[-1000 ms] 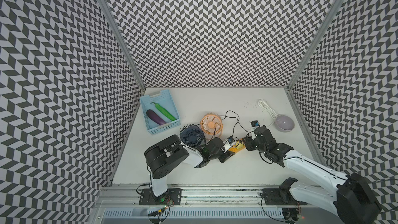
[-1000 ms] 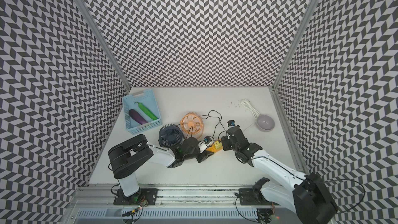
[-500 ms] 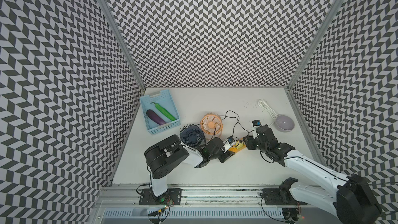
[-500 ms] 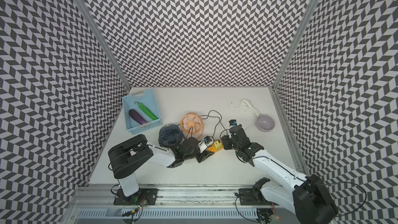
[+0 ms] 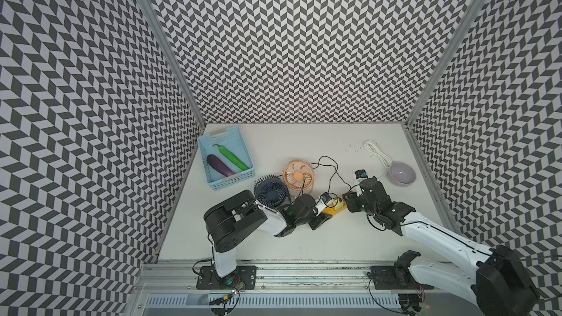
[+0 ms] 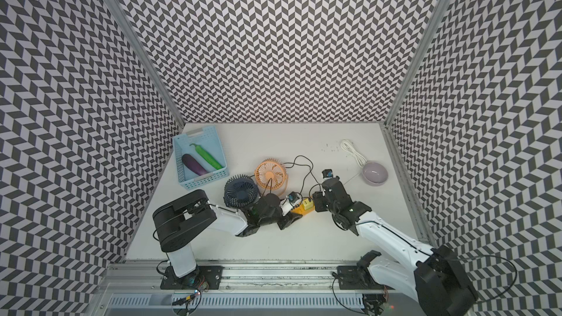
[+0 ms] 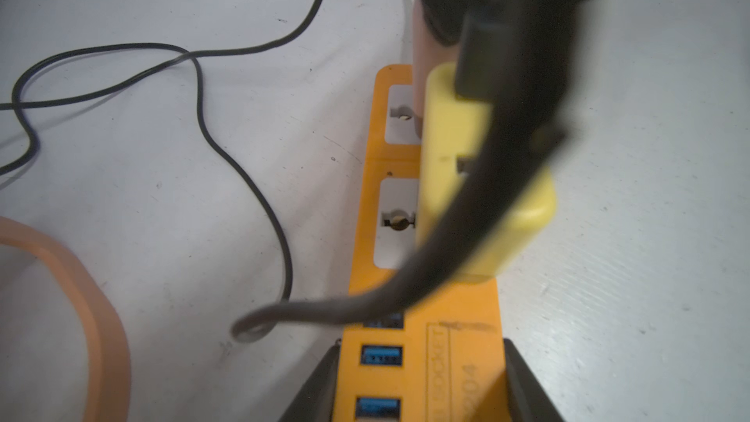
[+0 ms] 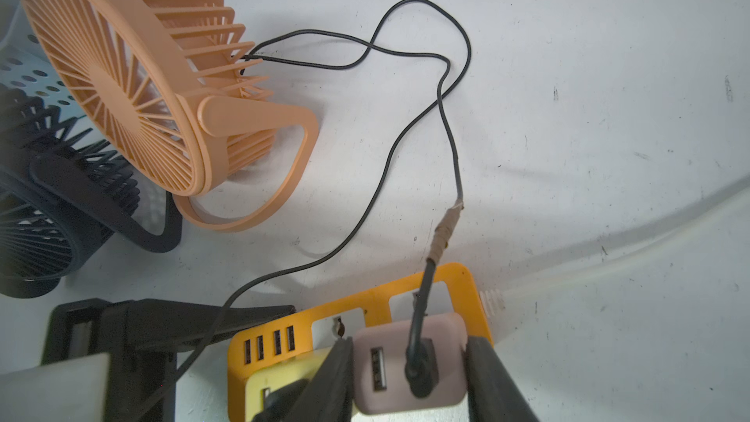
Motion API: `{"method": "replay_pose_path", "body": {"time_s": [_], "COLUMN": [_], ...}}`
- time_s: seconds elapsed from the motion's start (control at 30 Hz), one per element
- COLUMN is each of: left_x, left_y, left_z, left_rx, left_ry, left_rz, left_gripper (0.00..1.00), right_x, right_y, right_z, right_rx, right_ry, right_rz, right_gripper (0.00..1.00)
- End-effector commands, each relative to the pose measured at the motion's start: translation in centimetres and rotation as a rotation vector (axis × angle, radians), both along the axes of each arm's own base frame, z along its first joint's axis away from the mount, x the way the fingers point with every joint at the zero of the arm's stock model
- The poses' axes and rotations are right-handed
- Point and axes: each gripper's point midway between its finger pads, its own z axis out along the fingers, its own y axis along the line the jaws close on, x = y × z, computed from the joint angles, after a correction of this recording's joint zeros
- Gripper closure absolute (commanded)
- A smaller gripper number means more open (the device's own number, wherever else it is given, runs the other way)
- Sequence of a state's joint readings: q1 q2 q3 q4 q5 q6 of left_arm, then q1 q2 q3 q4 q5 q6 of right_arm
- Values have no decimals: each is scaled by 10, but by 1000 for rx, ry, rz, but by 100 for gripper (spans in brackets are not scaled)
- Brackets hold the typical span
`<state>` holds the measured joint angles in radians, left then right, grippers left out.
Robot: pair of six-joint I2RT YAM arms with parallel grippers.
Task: Unplug the desk fan from the power strip
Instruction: Remove the plug from the socket.
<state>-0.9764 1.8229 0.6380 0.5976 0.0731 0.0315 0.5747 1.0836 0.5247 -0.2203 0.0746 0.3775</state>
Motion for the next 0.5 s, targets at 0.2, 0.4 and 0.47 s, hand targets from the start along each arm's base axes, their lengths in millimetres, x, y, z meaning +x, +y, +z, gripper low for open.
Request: {"method": "replay_pose_path", "body": {"time_s": [0.2, 0.4, 0.47], "left_x": [4, 4, 4], "left_y": [1, 1, 1], "left_z": [1, 1, 2], "left_rx": [-4, -2, -3], "left_ry": [9, 11, 10], "left_rz": [23, 23, 23], "left_gripper": [81, 81, 81], "right_x": [14, 16, 16], "right_y": [15, 16, 16], "right_z": [24, 21, 19], "right_rx": [65, 50, 46], "right_ry": [-74, -66, -65], "right_rz": [4, 8, 6], "right_gripper": [47, 46, 46]}}
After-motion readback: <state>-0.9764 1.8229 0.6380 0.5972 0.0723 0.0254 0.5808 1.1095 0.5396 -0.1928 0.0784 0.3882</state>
